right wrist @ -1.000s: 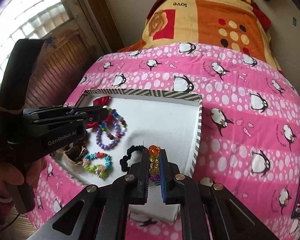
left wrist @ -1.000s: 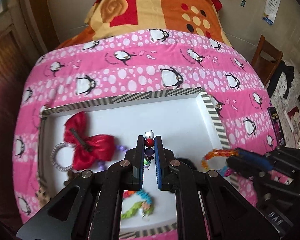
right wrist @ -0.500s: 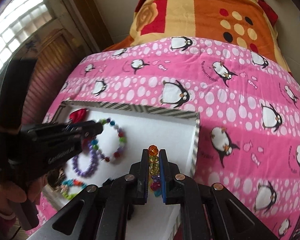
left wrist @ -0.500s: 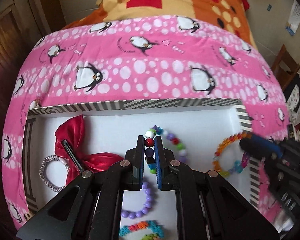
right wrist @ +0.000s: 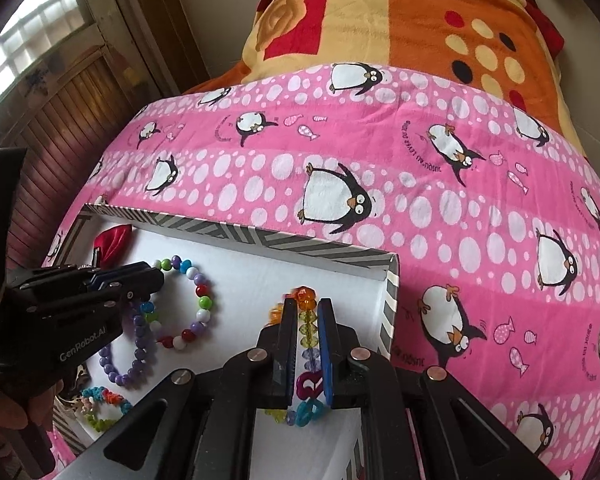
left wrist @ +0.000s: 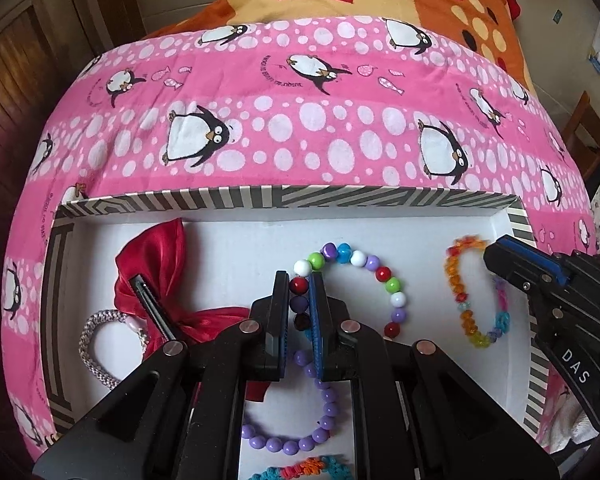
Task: Organize jewelry
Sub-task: 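Lower both bracelets into the white box and open both tools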
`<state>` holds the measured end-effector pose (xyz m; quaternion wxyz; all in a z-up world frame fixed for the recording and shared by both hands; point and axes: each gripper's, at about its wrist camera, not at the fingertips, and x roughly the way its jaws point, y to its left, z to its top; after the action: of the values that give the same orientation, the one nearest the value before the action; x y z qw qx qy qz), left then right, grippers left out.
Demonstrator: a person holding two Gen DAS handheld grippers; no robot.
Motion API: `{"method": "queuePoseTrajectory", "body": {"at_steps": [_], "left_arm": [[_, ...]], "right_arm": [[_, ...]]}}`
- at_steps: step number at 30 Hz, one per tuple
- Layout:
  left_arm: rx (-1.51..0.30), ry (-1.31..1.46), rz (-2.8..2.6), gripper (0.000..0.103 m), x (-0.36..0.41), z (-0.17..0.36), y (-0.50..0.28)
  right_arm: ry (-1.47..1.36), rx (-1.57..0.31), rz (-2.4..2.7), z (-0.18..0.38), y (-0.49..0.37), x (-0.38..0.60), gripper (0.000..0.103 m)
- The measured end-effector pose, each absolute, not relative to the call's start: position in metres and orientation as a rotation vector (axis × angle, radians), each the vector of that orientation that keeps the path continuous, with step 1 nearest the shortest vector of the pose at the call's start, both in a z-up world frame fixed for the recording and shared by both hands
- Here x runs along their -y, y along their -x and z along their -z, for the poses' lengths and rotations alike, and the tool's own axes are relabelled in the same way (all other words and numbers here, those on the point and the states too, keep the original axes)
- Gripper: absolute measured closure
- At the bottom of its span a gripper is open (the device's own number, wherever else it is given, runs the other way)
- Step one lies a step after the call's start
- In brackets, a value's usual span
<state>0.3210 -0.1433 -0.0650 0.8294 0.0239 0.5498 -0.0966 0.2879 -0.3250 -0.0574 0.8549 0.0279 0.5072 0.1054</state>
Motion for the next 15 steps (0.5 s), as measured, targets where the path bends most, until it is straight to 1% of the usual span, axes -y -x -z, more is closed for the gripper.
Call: {"method": "queuePoseTrajectory", "body": {"at_steps": [2, 3, 4, 5, 6, 8, 10, 12, 14, 15], "left_arm": [[-1.170, -0.049, 0.198, 0.093, 0.143, 0.065, -0.321], [-1.171, -0.048, 0.197, 0.088, 0.142, 0.064, -0.321], [-1.173, -0.046, 0.198, 0.076, 0.142, 0.063, -0.319], [-1.175, -0.037, 0.202, 0.069, 0.141, 0.062, -0.318], [-1.175, -0.029, 0.205, 0.063, 0.139, 0.060, -0.316], [-1.171, -0.018, 0.208, 0.062, 0.136, 0.054, -0.312], [-1.170, -0.014, 0.205, 0.058, 0.132, 0.049, -0.307], [-1.171, 0.005, 0.209, 0.056, 0.127, 0.042, -0.302], [-1.169, 0.026, 0.215, 0.053, 0.120, 0.032, -0.292], [-1.166, 0.037, 0.222, 0.049, 0.117, 0.027, -0.287]], "right_arm": [[-0.064, -1.069, -0.229, 0.058, -0.288, 0.325, 0.089], [-0.072, -1.070, -0.230, 0.057, -0.286, 0.325, 0.087], [-0.078, -1.069, -0.230, 0.056, -0.285, 0.325, 0.080], [-0.086, -1.063, -0.234, 0.053, -0.282, 0.326, 0.074], [-0.095, -1.051, -0.241, 0.049, -0.277, 0.327, 0.073], [-0.099, -1.034, -0.246, 0.042, -0.269, 0.328, 0.072], [-0.101, -1.021, -0.247, 0.034, -0.260, 0.329, 0.072], [-0.112, -1.012, -0.250, 0.026, -0.249, 0.332, 0.072], [-0.122, -1.010, -0.248, 0.019, -0.238, 0.335, 0.072], [-0.125, -1.007, -0.247, 0.014, -0.230, 0.337, 0.072]]}}
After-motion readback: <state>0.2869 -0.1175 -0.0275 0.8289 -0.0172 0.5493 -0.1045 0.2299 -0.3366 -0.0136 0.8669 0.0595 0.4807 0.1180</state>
